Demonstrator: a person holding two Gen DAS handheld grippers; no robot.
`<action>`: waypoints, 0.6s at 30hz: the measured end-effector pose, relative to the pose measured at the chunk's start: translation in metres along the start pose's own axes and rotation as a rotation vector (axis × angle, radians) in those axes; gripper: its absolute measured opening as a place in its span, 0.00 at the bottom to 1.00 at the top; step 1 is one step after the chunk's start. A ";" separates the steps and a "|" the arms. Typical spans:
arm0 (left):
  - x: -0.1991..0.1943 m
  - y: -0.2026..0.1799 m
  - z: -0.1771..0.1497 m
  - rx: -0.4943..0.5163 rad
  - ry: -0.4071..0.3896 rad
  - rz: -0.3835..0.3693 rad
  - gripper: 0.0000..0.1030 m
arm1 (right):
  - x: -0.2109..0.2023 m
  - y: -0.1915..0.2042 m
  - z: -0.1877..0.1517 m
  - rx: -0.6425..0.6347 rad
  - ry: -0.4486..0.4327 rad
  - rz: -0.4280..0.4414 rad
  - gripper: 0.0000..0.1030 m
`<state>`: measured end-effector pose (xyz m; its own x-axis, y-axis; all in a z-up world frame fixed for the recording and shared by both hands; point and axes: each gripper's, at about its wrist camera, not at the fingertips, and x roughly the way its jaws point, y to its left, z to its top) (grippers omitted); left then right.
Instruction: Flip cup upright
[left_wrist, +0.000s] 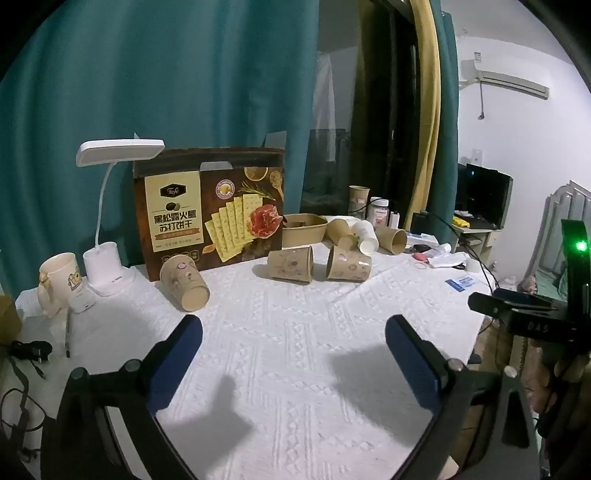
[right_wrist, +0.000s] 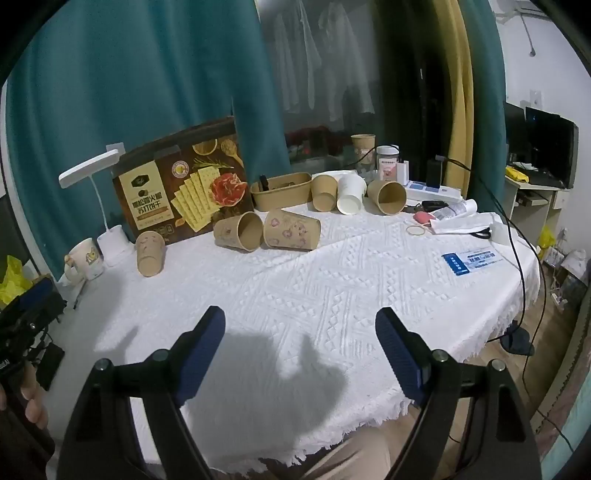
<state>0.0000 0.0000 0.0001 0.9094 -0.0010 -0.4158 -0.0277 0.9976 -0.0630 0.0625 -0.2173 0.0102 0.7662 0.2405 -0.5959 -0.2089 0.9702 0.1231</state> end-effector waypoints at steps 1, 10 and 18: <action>0.000 0.000 0.000 -0.001 0.003 -0.001 0.97 | 0.000 0.000 0.000 -0.006 -0.011 -0.004 0.79; -0.001 -0.004 -0.001 -0.006 -0.005 0.004 0.97 | -0.001 -0.004 0.003 -0.003 -0.010 -0.002 0.79; -0.009 0.005 0.006 -0.018 -0.025 -0.017 0.97 | -0.006 -0.001 0.002 -0.015 -0.018 -0.009 0.79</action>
<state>-0.0056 0.0050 0.0093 0.9198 -0.0157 -0.3920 -0.0199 0.9961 -0.0865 0.0590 -0.2201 0.0155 0.7790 0.2327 -0.5822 -0.2113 0.9717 0.1057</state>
